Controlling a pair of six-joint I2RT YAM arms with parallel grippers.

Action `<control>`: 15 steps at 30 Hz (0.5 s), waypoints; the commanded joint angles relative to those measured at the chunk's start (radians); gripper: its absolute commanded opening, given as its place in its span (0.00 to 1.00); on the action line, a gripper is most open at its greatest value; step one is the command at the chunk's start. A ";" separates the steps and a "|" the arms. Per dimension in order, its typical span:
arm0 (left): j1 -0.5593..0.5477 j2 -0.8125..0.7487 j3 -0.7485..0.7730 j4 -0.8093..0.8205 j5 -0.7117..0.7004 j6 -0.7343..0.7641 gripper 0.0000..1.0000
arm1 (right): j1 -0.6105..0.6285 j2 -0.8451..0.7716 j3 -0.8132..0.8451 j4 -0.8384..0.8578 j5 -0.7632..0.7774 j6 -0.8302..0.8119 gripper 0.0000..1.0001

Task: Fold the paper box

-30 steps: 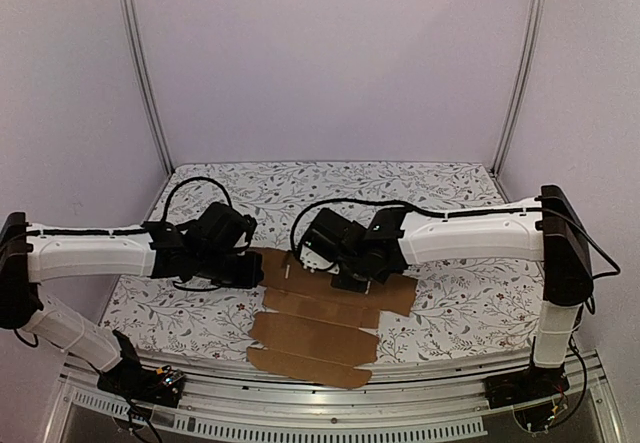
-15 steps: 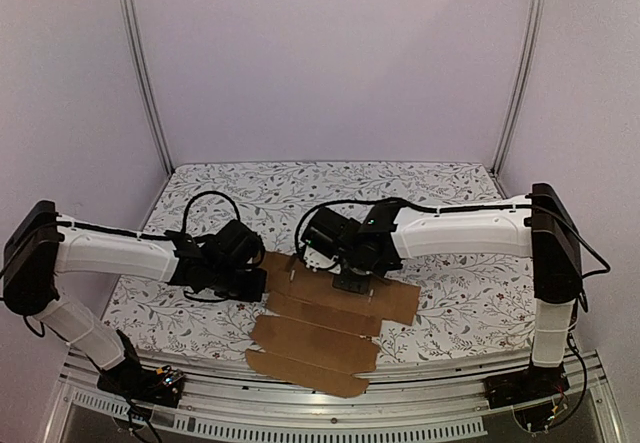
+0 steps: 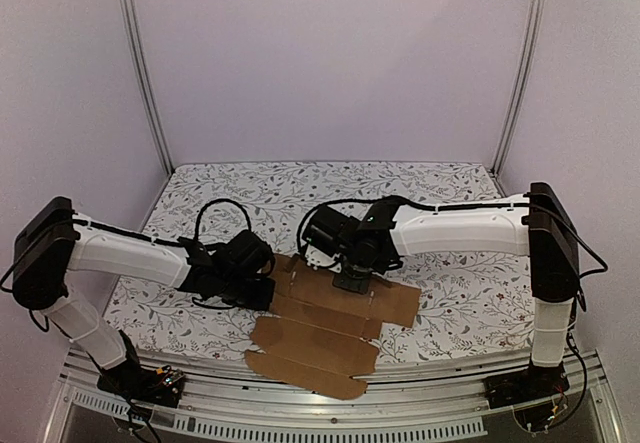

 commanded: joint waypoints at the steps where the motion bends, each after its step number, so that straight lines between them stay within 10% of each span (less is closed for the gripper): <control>1: -0.027 0.021 0.023 0.016 -0.007 -0.005 0.00 | -0.006 0.014 0.026 -0.009 -0.015 0.030 0.00; 15: -0.048 -0.037 0.039 0.018 0.037 -0.028 0.00 | -0.008 0.021 0.025 -0.013 -0.017 0.043 0.00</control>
